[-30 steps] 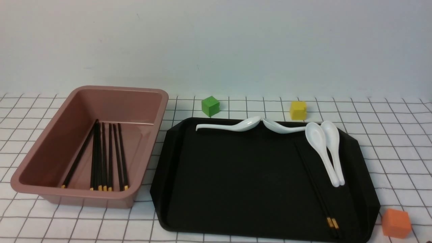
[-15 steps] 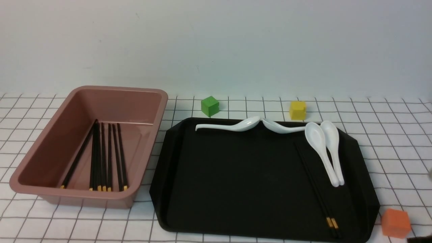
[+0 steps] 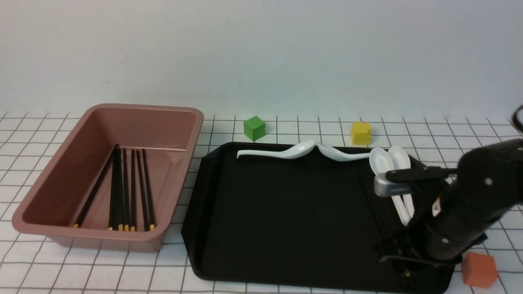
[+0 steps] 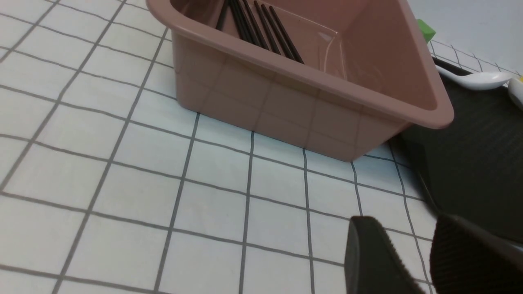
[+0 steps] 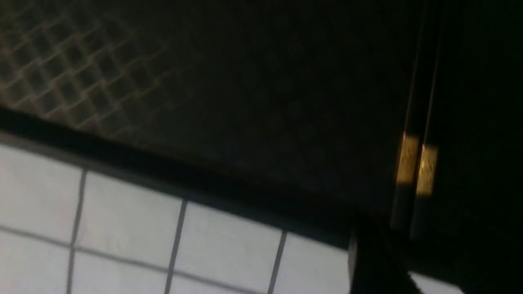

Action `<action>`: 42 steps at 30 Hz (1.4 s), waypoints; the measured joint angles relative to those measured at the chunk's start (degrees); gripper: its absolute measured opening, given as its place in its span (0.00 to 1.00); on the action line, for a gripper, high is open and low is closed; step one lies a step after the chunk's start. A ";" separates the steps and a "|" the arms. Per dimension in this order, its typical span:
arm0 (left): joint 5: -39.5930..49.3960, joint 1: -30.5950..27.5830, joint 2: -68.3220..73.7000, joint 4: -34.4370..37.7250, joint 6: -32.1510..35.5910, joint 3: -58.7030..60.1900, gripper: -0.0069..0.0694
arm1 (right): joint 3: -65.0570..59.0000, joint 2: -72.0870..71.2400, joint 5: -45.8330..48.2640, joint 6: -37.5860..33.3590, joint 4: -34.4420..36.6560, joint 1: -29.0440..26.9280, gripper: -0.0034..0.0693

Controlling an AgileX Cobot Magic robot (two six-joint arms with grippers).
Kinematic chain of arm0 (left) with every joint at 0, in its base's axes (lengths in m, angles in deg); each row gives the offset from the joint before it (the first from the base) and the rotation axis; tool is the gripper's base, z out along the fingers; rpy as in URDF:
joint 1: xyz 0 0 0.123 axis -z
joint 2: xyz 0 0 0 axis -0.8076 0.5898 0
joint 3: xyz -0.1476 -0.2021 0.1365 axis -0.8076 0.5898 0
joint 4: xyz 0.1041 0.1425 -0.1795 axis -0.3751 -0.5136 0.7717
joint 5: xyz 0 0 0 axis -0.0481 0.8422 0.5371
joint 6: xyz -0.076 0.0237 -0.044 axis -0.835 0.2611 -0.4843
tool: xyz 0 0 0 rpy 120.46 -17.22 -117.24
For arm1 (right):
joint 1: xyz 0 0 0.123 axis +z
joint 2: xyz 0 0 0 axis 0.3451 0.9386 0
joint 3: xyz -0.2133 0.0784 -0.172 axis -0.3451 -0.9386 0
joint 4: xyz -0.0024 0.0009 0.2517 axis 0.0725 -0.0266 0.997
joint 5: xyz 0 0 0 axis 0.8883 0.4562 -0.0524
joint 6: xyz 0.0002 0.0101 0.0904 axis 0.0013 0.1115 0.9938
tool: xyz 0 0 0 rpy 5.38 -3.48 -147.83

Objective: On white black tablecloth take chopsticks from black tray and put them in box.

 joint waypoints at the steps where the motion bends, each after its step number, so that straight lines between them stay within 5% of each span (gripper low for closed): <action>1: 0.00 0.00 0.00 0.00 0.00 0.00 0.40 | 1.25 2.07 -0.25 0.12 -0.48 0.00 0.47; 9: 0.00 0.00 0.00 0.00 0.00 0.00 0.40 | 3.98 8.43 -0.58 2.26 -3.01 0.00 0.46; 14: 0.00 0.00 0.00 0.00 0.00 0.00 0.40 | 4.08 8.43 0.21 2.41 -3.65 -0.06 0.24; 21: 0.00 0.00 0.00 0.00 0.00 0.00 0.40 | 7.08 4.30 9.06 2.48 -0.56 1.05 0.24; 28: 0.00 0.00 0.00 0.00 0.00 0.00 0.40 | 20.87 -0.86 8.97 -1.10 10.28 9.94 0.24; 35: 0.00 0.00 0.00 0.00 0.00 0.00 0.40 | 45.77 17.70 -2.61 -2.60 16.65 22.85 0.24; 42: 0.00 0.00 0.00 0.00 0.00 0.00 0.40 | 64.00 34.54 -2.77 -2.60 16.80 25.91 0.32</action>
